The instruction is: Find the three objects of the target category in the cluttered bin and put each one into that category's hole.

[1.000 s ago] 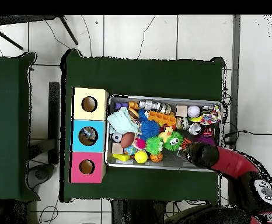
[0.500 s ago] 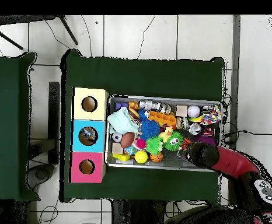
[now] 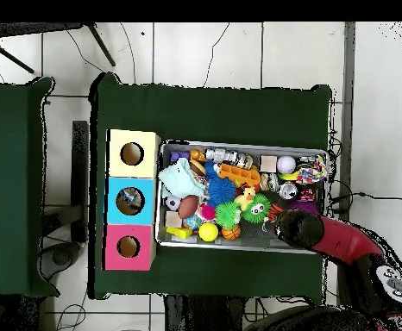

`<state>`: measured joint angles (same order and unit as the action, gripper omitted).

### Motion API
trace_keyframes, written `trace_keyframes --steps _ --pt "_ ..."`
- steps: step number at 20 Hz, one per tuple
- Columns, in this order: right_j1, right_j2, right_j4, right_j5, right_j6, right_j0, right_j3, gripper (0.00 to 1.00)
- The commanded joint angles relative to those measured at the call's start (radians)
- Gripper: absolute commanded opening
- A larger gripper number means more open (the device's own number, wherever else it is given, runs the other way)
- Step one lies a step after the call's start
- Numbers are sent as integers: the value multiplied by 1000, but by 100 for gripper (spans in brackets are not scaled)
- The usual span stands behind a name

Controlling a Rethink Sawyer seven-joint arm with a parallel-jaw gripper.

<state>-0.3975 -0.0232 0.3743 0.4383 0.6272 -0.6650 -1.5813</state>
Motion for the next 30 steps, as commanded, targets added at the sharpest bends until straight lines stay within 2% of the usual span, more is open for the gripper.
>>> trace_keyframes --steps 1,4,10,17,20,24,30 --pt "4 76 18 -21 139 -10 -46 0" --pt "-59 176 -41 -39 147 -57 -116 0" --pt "-83 203 -69 -55 190 -33 -118 0" --pt "-97 178 -72 -44 223 4 -124 0" --pt "-71 137 -45 -57 231 37 -91 0" --pt "-42 121 -34 -77 229 40 -71 0" --pt "-25 71 -20 -37 215 60 -34 0"
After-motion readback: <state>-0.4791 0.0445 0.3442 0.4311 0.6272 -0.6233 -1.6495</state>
